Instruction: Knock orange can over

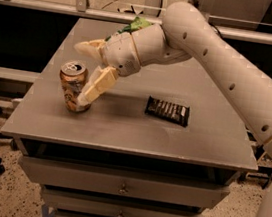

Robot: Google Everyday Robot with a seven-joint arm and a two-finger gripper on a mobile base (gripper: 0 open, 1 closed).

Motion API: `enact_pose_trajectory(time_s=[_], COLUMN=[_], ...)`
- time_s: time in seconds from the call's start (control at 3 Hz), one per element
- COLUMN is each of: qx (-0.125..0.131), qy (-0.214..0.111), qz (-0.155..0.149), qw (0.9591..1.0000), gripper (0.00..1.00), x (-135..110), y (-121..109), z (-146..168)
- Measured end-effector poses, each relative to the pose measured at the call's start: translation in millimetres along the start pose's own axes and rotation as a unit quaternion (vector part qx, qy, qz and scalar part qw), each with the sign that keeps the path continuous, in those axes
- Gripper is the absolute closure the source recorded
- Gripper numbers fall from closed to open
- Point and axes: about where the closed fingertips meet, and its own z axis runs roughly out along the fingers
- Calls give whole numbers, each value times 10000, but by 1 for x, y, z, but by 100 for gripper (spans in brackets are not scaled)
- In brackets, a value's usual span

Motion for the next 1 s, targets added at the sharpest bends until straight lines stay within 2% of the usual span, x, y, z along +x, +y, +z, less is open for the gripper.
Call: enact_pose_trajectory(time_s=[0.67, 1.0], qx=[-210, -233], qy=[-237, -320], qz=[142, 197], qw=[9994, 9990], gripper=[0, 18], x=[-2, -2], y=[10, 14], z=[21, 26])
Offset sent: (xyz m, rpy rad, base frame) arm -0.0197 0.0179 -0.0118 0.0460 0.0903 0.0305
